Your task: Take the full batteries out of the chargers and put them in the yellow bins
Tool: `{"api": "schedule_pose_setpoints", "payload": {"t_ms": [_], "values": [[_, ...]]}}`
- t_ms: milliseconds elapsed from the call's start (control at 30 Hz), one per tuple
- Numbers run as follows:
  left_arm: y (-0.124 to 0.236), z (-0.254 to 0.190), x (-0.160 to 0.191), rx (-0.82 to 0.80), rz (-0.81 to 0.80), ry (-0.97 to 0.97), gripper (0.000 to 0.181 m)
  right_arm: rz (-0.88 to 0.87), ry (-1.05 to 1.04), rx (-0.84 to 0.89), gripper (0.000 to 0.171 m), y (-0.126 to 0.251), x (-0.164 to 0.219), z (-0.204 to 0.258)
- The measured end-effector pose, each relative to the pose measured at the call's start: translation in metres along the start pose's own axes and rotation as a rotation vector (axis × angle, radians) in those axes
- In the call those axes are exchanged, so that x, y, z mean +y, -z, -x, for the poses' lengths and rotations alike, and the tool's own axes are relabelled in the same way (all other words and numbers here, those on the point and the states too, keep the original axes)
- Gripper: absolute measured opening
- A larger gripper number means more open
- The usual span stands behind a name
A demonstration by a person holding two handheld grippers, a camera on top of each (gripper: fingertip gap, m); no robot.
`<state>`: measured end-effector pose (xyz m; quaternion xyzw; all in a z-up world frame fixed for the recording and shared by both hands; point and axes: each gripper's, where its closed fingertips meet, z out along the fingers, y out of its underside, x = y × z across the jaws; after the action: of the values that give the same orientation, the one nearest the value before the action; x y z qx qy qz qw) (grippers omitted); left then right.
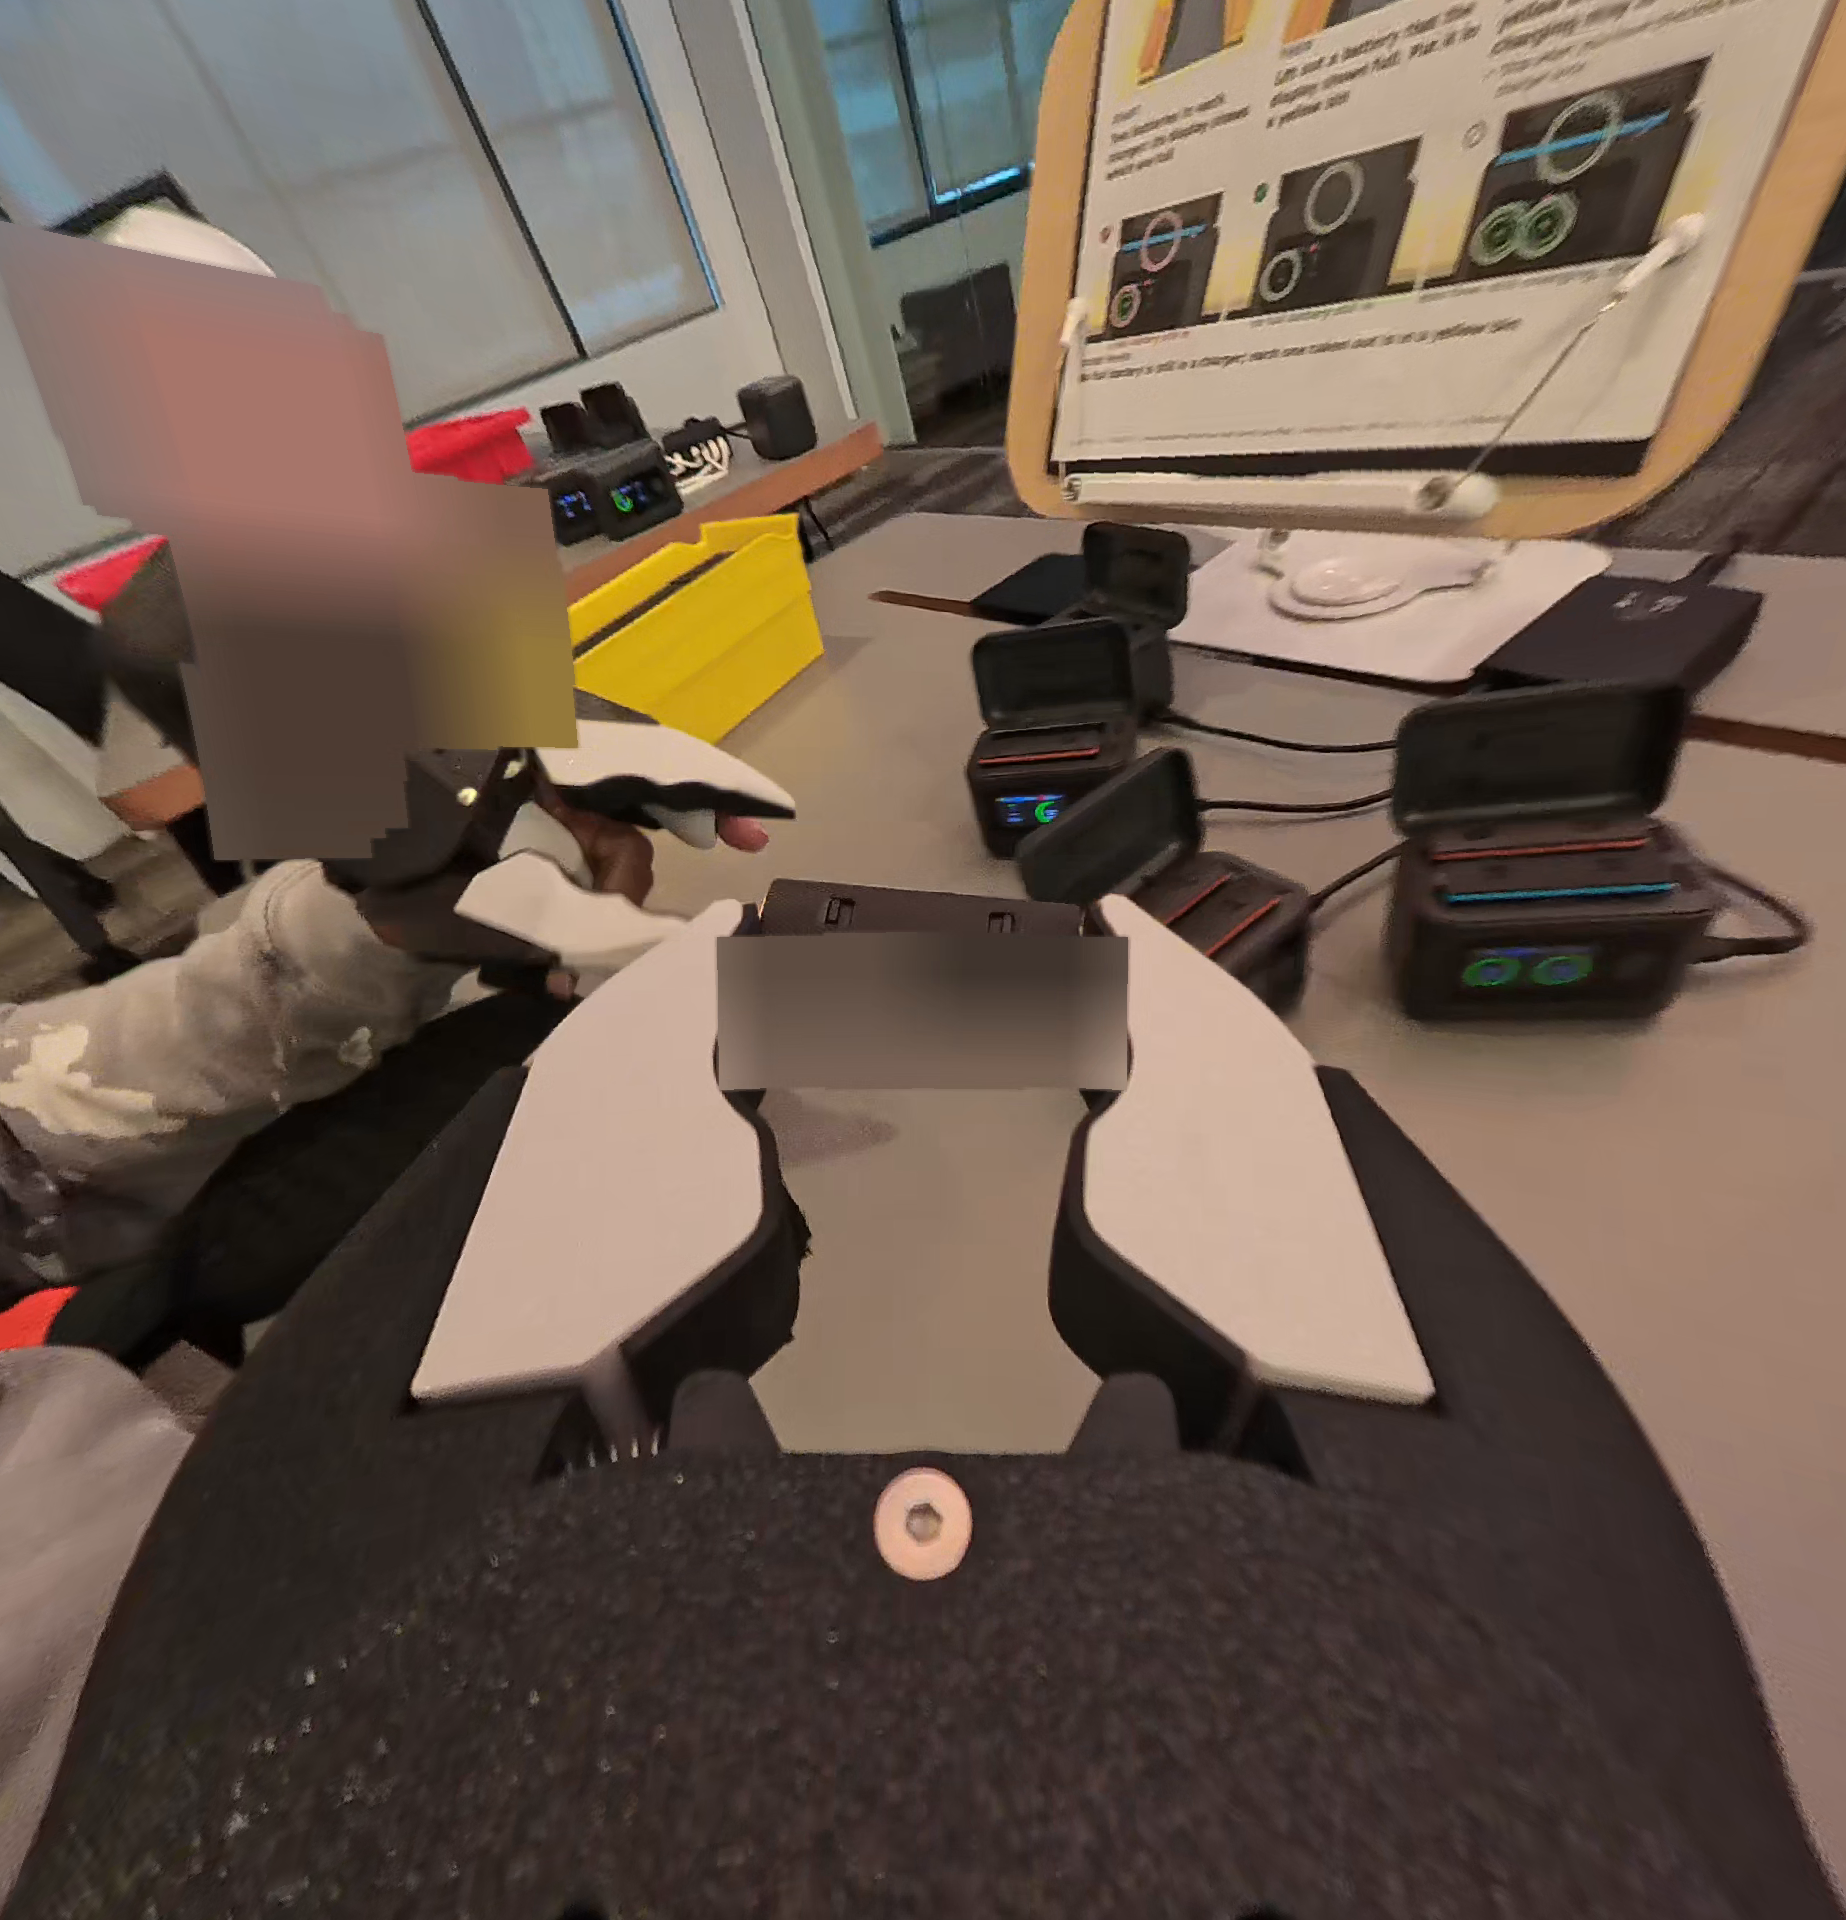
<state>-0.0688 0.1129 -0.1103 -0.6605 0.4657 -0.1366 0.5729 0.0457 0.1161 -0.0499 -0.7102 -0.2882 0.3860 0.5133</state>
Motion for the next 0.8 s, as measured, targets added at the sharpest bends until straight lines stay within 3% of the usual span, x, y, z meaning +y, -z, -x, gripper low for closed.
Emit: {"api": "schedule_pose_setpoints", "payload": {"t_ms": [133, 233, 433, 533, 667, 800], "values": [[0.006, -0.054, -0.032, 0.095, -0.08, -0.035, 0.05, -0.04, -0.062, -0.043, 0.058, -0.014, 0.017, 0.031], [0.002, -0.065, -0.044, 0.037, -0.123, -0.022, 0.047, -0.064, -0.076, -0.062, 0.058, -0.025, 0.022, 0.055], [0.002, -0.053, -0.043, -0.079, -0.159, -0.04, 0.011, -0.087, -0.038, 0.01, 0.058, -0.038, 0.03, 0.078], [0.005, -0.057, -0.043, -0.036, -0.171, -0.038, 0.011, -0.041, 0.076, -0.03, 0.058, -0.038, 0.031, 0.082], [0.008, -0.075, -0.041, 0.104, -0.189, -0.033, 0.011, 0.092, 0.315, -0.236, 0.05, -0.026, 0.027, 0.094], [0.009, -0.088, -0.038, 0.174, -0.182, -0.026, 0.011, 0.311, 0.627, -0.358, 0.051, -0.013, 0.041, 0.096]]}}
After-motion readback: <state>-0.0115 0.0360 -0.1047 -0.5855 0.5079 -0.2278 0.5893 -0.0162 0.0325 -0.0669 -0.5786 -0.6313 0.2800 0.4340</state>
